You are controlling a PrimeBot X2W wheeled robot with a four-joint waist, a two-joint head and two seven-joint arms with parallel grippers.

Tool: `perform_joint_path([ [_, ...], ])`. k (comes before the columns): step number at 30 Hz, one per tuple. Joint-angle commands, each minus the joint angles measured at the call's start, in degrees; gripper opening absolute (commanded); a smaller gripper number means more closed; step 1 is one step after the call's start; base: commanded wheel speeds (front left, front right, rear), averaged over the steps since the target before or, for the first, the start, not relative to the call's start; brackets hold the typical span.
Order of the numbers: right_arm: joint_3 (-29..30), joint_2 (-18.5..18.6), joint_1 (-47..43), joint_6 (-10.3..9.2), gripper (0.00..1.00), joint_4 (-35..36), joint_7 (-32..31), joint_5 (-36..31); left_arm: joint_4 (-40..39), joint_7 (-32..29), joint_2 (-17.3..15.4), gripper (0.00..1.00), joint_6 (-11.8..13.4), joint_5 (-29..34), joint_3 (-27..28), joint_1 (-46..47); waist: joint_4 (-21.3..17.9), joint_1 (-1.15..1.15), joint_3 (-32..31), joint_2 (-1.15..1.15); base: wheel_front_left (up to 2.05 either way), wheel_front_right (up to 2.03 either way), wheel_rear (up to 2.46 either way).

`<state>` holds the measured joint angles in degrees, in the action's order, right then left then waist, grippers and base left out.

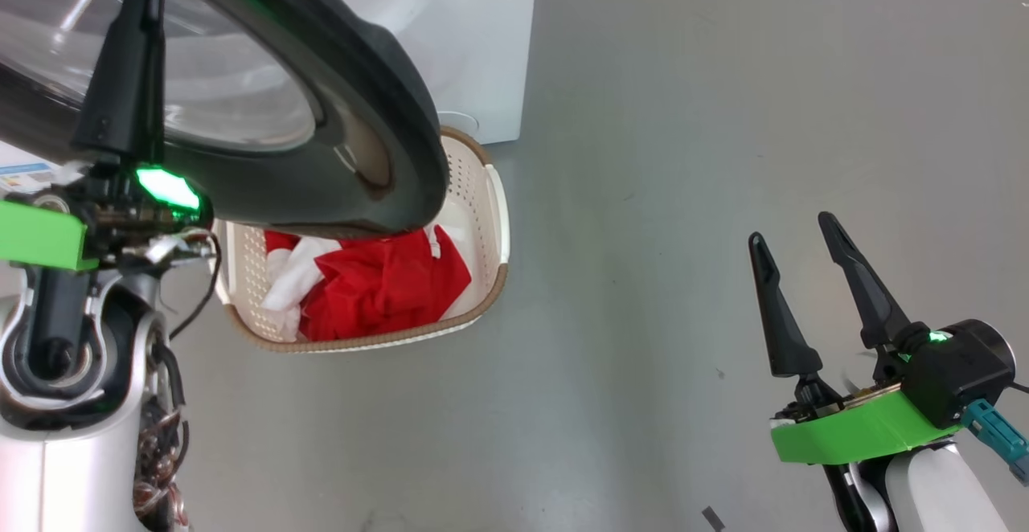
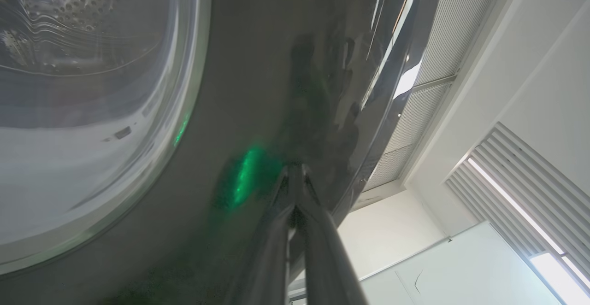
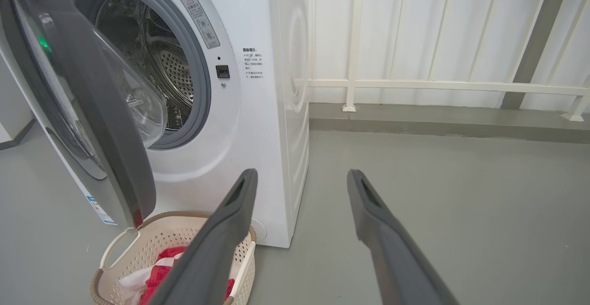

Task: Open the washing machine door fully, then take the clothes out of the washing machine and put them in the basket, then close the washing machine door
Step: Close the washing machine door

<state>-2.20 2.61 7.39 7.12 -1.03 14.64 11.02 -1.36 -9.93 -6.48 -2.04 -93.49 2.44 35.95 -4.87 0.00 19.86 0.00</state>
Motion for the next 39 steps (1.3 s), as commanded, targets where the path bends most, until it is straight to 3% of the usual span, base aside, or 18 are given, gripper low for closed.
perform_joint_path([
  [1, -1.4, 0.3, 1.0, 0.36, 1.00, 1.7, 0.4, 0.6, -1.1, 0.1, -1.7, 0.00, -0.5, 0.8, 1.2, 2.1, -0.6, 0.00, 0.4, 0.00, 0.00, 0.00, 0.00],
  [13, -1.7, 0.3, 1.2, 0.36, 1.00, 2.2, 0.4, 1.0, 2.1, 0.9, -3.1, 0.00, -0.3, 1.9, 2.6, 7.1, -3.3, 0.00, 2.5, 0.00, 0.00, 0.00, 0.00],
  [22, -2.4, 0.3, 1.9, 0.36, 1.00, 2.8, 0.4, 1.9, 5.6, 1.8, -4.0, 0.00, 1.3, 3.0, 3.0, 11.9, -5.2, 0.00, 4.3, 0.00, 0.00, 0.00, 0.00],
  [39, -2.4, 0.3, 2.1, 0.36, 1.00, 2.9, 0.4, 3.3, 8.5, 2.6, -6.1, 0.00, 0.5, 4.6, 4.2, 13.9, -7.2, 0.00, 5.0, 0.00, 0.00, 0.00, 0.00],
])
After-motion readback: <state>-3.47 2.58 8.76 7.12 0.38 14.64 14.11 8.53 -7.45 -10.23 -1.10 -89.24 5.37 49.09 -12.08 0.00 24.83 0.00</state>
